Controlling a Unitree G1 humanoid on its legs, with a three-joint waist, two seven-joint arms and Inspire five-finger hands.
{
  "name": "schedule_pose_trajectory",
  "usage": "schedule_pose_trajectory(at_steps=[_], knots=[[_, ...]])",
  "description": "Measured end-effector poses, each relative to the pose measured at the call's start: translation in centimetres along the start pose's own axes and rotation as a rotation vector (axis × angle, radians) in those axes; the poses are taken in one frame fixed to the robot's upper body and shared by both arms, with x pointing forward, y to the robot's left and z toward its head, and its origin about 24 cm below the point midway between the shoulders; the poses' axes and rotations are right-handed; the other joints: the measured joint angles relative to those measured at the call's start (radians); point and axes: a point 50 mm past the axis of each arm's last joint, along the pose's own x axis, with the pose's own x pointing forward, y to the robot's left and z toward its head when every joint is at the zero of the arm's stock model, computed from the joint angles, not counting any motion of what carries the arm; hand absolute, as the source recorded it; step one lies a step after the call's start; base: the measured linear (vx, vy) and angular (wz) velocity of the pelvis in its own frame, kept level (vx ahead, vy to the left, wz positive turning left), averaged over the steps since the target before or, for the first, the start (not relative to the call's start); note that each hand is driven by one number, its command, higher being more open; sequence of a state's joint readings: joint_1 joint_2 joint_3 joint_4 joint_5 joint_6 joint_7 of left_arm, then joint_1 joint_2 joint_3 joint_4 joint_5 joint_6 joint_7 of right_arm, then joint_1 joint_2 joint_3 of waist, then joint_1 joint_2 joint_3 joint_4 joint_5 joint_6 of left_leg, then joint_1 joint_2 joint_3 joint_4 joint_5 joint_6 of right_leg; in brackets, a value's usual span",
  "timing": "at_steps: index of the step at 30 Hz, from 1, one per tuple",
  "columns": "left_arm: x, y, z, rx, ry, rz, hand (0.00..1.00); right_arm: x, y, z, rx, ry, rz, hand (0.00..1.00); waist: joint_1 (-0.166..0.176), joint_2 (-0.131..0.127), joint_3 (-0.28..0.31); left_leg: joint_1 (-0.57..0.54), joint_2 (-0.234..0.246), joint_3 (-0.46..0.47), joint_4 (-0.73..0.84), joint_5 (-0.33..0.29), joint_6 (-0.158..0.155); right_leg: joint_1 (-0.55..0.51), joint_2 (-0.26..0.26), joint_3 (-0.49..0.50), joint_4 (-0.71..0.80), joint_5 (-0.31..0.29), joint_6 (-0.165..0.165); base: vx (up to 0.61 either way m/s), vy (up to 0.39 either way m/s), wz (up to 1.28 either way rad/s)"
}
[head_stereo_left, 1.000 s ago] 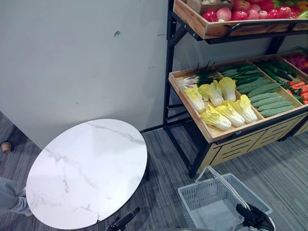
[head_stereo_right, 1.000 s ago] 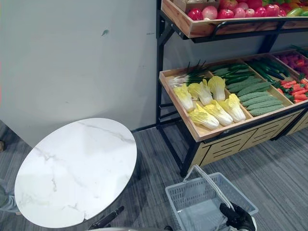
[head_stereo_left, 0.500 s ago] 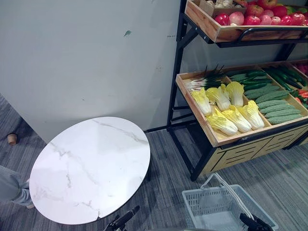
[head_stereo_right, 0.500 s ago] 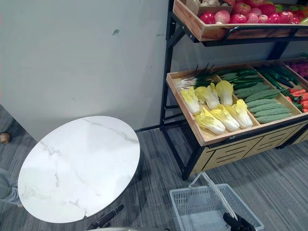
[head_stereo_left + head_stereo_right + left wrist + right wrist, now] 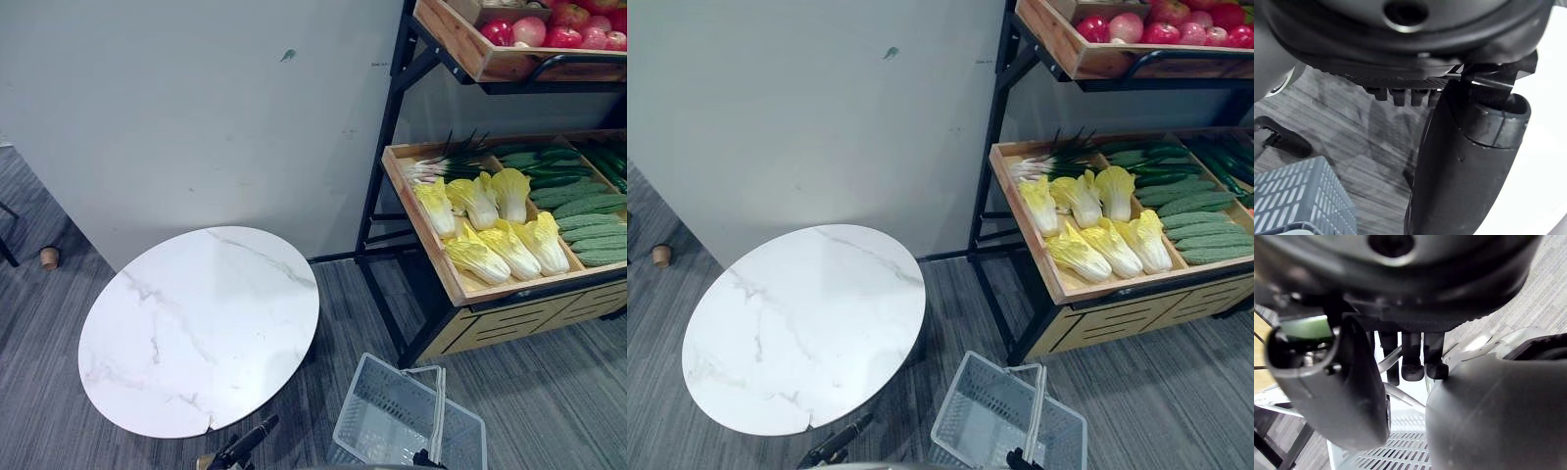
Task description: Pick vegetable in the basket
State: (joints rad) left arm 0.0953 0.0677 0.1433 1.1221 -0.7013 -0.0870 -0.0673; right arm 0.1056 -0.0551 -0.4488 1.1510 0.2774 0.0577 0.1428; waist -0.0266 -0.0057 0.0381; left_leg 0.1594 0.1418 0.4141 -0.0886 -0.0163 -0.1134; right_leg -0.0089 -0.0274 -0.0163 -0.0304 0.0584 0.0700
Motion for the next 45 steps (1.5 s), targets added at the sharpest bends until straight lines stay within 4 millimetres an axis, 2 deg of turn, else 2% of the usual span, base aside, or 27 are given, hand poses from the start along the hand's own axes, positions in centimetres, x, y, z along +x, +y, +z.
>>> schedule_pose_trajectory(at_steps=[3, 11, 15, 18, 19, 20, 21, 22, 23, 26, 27, 28, 29, 30, 31, 32, 33, 34, 35, 37, 39, 40, 41, 42, 43, 44, 45], knots=[[-0.2, 0.7, 0.1, -0.025, -0.03, 0.022, 1.0, 0.0, 0.0, 0.1, -0.01, 0.006, 0.0, 0.0, 0.023, -0.007, 0.005, 0.003, 0.007, -0.01, 0.0, 0.001, -0.002, 0.028, 0.002, -0.018, -0.043, 0.018, 0.0, -0.01, -0.028, 0.16], [-0.9, 2.5, -0.1, -0.043, -0.073, 0.074, 1.0, 0.3, 1.2, 1.3, -0.04, -0.006, 0.037, 0.0, 0.03, -0.015, 0.039, 0.009, 0.035, -0.007, 0.006, 0.001, -0.021, 0.038, 0.027, -0.051, -0.061, 0.025, -0.001, -0.02, -0.064, 0.0], [-0.8, 2.4, 0.3, -0.003, -0.086, 0.04, 1.0, 0.2, 0.9, 1.3, 0.0, -0.022, 0.038, 0.0, 0.022, -0.012, 0.042, 0.016, 0.046, 0.049, 0.039, -0.022, -0.032, 0.029, 0.042, 0.004, -0.061, 0.036, -0.01, -0.01, -0.03, -0.43], [-0.3, 1.2, 1.6, 0.06, -0.105, -0.009, 1.0, 0.1, 0.5, 1.1, 0.064, -0.035, 0.032, 0.0, 0.013, -0.019, 0.074, 0.05, 0.054, 0.134, 0.06, -0.041, -0.04, 0.022, 0.062, 0.055, -0.06, 0.064, -0.005, -0.05, -0.02, -0.87], [-0.2, 0.8, 2.2, 0.09, -0.121, -0.028, 1.0, 0.0, 0.6, 0.7, 0.118, -0.035, 0.032, 0.0, 0.014, -0.026, 0.089, 0.072, 0.064, 0.193, 0.064, -0.045, -0.042, 0.013, 0.055, 0.017, -0.064, 0.053, 0.0, -0.12, -0.06, -1.25], [-0.1, 0.5, 2.7, 0.117, -0.129, -0.036, 1.0, -0.1, 0.3, 0.3, 0.162, -0.045, 0.024, 0.0, 0.012, -0.021, 0.101, 0.096, 0.075, 0.256, 0.065, -0.046, -0.044, 0.006, 0.022, -0.157, -0.044, 0.001, -0.009, -0.1, -0.041, -1.52], [-0.1, 0.3, 2.7, 0.119, -0.127, -0.039, 1.0, -0.3, 0.1, -0.1, 0.17, -0.05, 0.02, 0.0, 0.01, -0.008, 0.105, 0.109, 0.082, 0.313, 0.073, -0.05, -0.049, -0.005, 0.008, -0.276, -0.015, -0.028, -0.027, -0.06, 0.0, -1.53], [-0.1, 0.4, 2.9, 0.123, -0.133, -0.032, 1.0, -0.4, -0.1, -0.2, 0.178, -0.063, 0.015, 0.0, 0.006, -0.009, 0.105, 0.122, 0.094, 0.371, 0.091, -0.061, -0.055, -0.02, -0.01, -0.364, 0.022, -0.043, -0.052, 0.08, 0.035, -1.83], [-0.1, 0.7, 3.1, 0.102, -0.142, -0.012, 1.0, -0.5, -0.3, 0.0, 0.18, -0.074, 0.017, 0.0, 0.004, -0.009, 0.106, 0.144, 0.107, 0.45, 0.111, -0.074, -0.066, -0.035, -0.024, -0.453, 0.065, -0.052, -0.091, 0.13, 0.04, -1.76], [-0.2, 1.3, 3.5, 0.035, -0.161, 0.015, 1.0, -0.5, -0.5, -0.1, 0.174, -0.071, 0.018, 0.0, -0.008, -0.009, 0.106, 0.198, 0.124, 0.572, 0.135, -0.079, -0.072, -0.056, -0.048, -0.585, 0.143, -0.035, -0.114, 0.23, 0.004, -1.72], [-0.2, 1.3, 3.5, 0.002, -0.163, 0.017, 1.0, -0.5, -0.9, -0.1, 0.166, -0.065, 0.011, 0.0, -0.013, -0.003, 0.109, 0.22, 0.132, 0.61, 0.15, -0.079, -0.072, -0.076, -0.052, -0.594, 0.182, -0.011, -0.122, 0.28, -0.049, -1.28], [0.0, 0.7, 3.7, -0.019, -0.169, 0.002, 1.0, -0.4, -1.1, 0.2, 0.143, -0.062, 0.003, 0.0, -0.036, 0.004, 0.115, 0.217, 0.144, 0.628, 0.184, -0.075, -0.067, -0.093, -0.044, -0.59, 0.203, -0.022, -0.138, 0.27, -0.079, -1.1], [0.2, 0.1, 3.9, -0.032, -0.175, -0.014, 1.0, -0.4, -1.3, 0.3, 0.14, -0.061, -0.003, 0.0, -0.039, 0.004, 0.117, 0.214, 0.151, 0.628, 0.211, -0.07, -0.061, -0.097, -0.044, -0.577, 0.203, -0.024, -0.14, 0.28, -0.143, -0.76], [0.3, -1.2, 3.6, -0.049, -0.172, -0.05, 1.0, -0.5, -1.7, 0.7, 0.133, -0.069, -0.016, 0.0, -0.038, 0.008, 0.129, 0.205, 0.155, 0.618, 0.283, -0.049, -0.031, -0.095, -0.051, -0.539, 0.187, -0.024, -0.139, 0.2, -0.13, -0.71], [0.4, -2.1, 3.0, -0.049, -0.161, -0.077, 1.0, -0.4, -1.8, 1.1, 0.126, -0.081, -0.017, 0.0, -0.041, -0.002, 0.143, 0.202, 0.126, 0.581, 0.26, -0.093, -0.045, -0.082, -0.069, -0.501, 0.169, -0.016, -0.134, 0.13, -0.099, -0.66], [0.4, -2.4, 2.7, -0.051, -0.154, -0.091, 1.0, -0.4, -1.9, 1.1, 0.124, -0.08, -0.022, 0.0, -0.041, -0.001, 0.144, 0.197, 0.106, 0.552, 0.229, -0.105, -0.047, -0.072, -0.074, -0.492, 0.161, -0.015, -0.132, -0.01, -0.026, -0.44], [0.4, -2.6, 2.5, -0.057, -0.149, -0.106, 1.0, -0.5, -2.1, 1.0, 0.122, -0.074, -0.029, 0.0, -0.043, 0.001, 0.143, 0.169, 0.091, 0.518, 0.193, -0.091, -0.032, -0.054, -0.074, -0.483, 0.148, -0.014, -0.13, -0.06, -0.016, -0.29], [0.4, -2.7, 2.5, -0.064, -0.154, -0.113, 1.0, -0.4, -2.0, 1.1, 0.118, -0.078, -0.028, 0.0, -0.042, 0.005, 0.143, 0.134, 0.097, 0.512, 0.191, -0.015, -0.01, -0.055, -0.058, -0.475, 0.146, -0.016, -0.125, -0.03, -0.024, -0.37], [0.3, -2.1, 2.8, -0.078, -0.16, -0.105, 1.0, -0.2, -0.9, 0.9, 0.112, -0.069, -0.013, 0.0, -0.044, -0.002, 0.134, 0.135, 0.116, 0.553, 0.234, -0.016, -0.023, -0.052, -0.047, -0.461, 0.131, -0.017, -0.118, -0.01, -0.044, -0.33], [0.3, -1.9, 3.1, -0.081, -0.168, -0.1, 1.0, -0.1, -0.2, 0.4, 0.109, -0.052, -0.002, 0.0, -0.044, -0.019, 0.133, 0.123, 0.137, 0.552, 0.276, -0.015, -0.025, -0.056, -0.035, -0.442, 0.099, -0.015, -0.115, 0.03, -0.077, -0.34], [0.2, -1.5, 2.9, -0.085, -0.163, -0.087, 1.0, -0.1, -0.1, 0.1, 0.111, -0.039, -0.001, 0.0, -0.041, -0.022, 0.131, 0.097, 0.171, 0.522, 0.352, -0.015, -0.025, -0.056, -0.016, -0.422, 0.069, -0.006, -0.125, 0.06, -0.121, -0.36], [0.2, -1.2, 2.5, -0.088, -0.154, -0.079, 1.0, -0.2, -0.3, -0.2, 0.106, -0.03, -0.005, 0.0, -0.037, -0.023, 0.132, 0.078, 0.198, 0.481, 0.42, -0.015, -0.025, -0.056, -0.004, -0.397, 0.065, -0.003, -0.132, 0.1, -0.232, -0.78], [0.0, -0.7, 2.3, -0.096, -0.153, -0.064, 1.0, -0.1, -0.1, -0.2, 0.08, -0.026, 0.004, 0.0, -0.027, -0.023, 0.133, 0.004, 0.239, 0.332, 0.583, -0.014, -0.002, -0.056, 0.012, -0.342, 0.058, -0.002, -0.151, 0.09, -0.205, -0.83], [0.0, -0.6, 2.3, -0.098, -0.154, -0.061, 1.0, -0.1, -0.1, -0.1, 0.071, -0.027, 0.005, 0.0, -0.023, -0.023, 0.133, -0.008, 0.232, 0.284, 0.601, -0.036, -0.004, -0.057, 0.015, -0.329, 0.056, -0.001, -0.153, 0.06, -0.166, -1.07], [-0.1, -0.3, 2.1, -0.104, -0.152, -0.051, 1.0, 0.0, -0.1, 0.3, 0.051, -0.029, 0.009, 0.0, -0.011, -0.025, 0.134, -0.035, 0.195, 0.167, 0.623, -0.103, -0.007, -0.055, 0.018, -0.281, 0.05, 0.002, -0.155, 0.02, -0.019, -1.24], [-0.1, -0.2, 1.9, -0.111, -0.15, -0.047, 1.0, 0.0, -0.4, 0.7, 0.024, -0.03, 0.006, 0.0, -0.003, -0.023, 0.136, -0.061, 0.133, 0.044, 0.628, -0.188, -0.008, -0.032, 0.022, -0.222, 0.041, 0.005, -0.156, 0.03, -0.011, -1.31], [-0.1, -0.2, 1.9, -0.11, -0.149, -0.048, 1.0, -0.1, -0.6, 0.8, 0.008, -0.03, 0.004, 0.0, -0.003, -0.023, 0.136, -0.066, 0.114, 0.019, 0.616, -0.208, -0.007, -0.019, 0.022, -0.203, 0.038, 0.005, -0.156, 0.02, 0.045, -1.2]])
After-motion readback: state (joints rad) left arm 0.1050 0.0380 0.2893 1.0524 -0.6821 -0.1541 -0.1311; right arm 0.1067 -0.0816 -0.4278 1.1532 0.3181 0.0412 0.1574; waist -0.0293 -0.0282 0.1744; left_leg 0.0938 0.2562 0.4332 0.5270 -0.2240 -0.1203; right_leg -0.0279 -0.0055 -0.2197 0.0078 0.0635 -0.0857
